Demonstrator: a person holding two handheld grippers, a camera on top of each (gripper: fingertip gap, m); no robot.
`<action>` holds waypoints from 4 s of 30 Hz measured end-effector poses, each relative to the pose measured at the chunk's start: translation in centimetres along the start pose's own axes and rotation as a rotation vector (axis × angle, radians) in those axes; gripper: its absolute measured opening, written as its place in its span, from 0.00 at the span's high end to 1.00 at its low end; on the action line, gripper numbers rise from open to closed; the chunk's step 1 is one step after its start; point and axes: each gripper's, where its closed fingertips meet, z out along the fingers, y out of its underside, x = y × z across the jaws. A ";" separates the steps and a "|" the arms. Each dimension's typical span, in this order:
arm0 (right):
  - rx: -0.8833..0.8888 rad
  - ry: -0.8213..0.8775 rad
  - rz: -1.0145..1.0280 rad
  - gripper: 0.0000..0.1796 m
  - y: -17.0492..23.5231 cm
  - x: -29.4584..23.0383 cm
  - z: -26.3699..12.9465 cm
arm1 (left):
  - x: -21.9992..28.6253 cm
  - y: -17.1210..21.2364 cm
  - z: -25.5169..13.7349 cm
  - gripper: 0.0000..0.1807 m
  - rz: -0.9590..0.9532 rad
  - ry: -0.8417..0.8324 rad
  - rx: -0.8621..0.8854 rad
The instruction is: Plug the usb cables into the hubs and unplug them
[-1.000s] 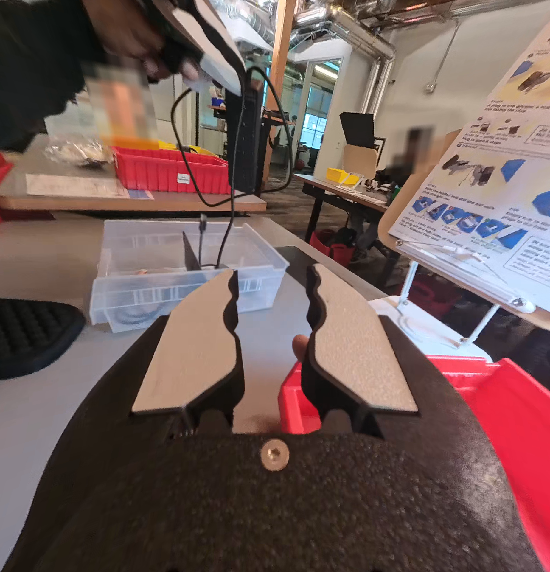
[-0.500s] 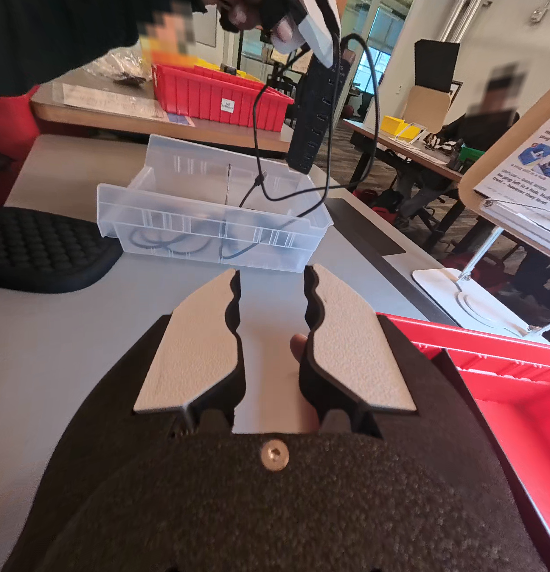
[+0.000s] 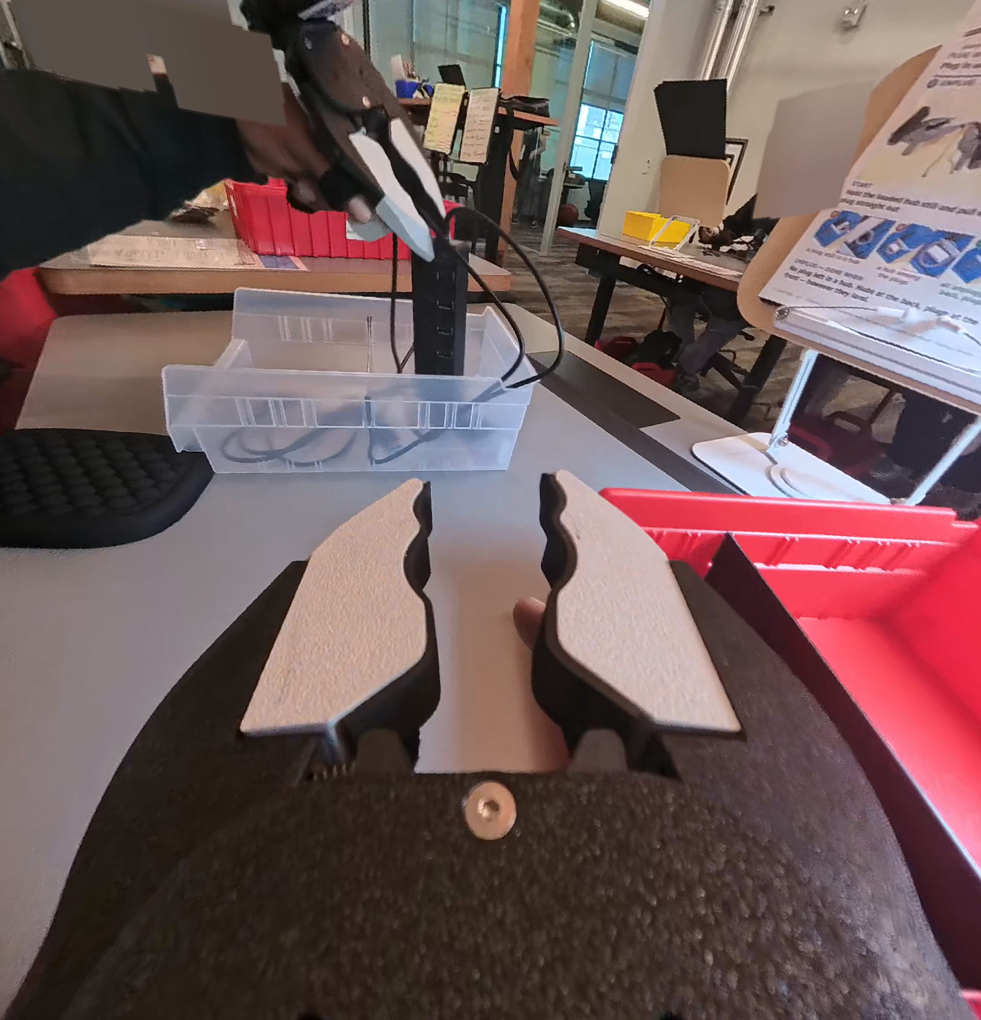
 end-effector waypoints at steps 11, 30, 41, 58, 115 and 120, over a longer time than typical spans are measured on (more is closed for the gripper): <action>0.008 0.049 0.016 0.79 0.5 1.3 -1.2 | -1.2 -1.3 0.5 0.85 0.085 -0.119 -0.055; -0.001 0.074 0.017 0.80 1.3 1.8 -1.2 | -7.8 -18.5 -24.0 0.86 -0.008 -0.498 0.495; 0.160 -0.023 -0.004 0.76 -5.2 2.1 -4.3 | 12.1 -20.7 -19.2 0.86 0.260 0.253 0.487; -0.081 -0.274 0.003 0.52 -6.9 -3.6 -6.4 | 30.4 -18.1 1.5 0.86 0.549 0.534 -0.055; 0.119 -0.883 0.292 0.60 -1.5 -13.9 -4.1 | 31.2 -17.5 -3.2 0.79 0.444 1.206 0.461; 0.137 -0.828 0.298 0.61 -1.5 -11.7 -4.4 | 21.1 -16.5 -3.9 0.80 0.154 0.773 0.563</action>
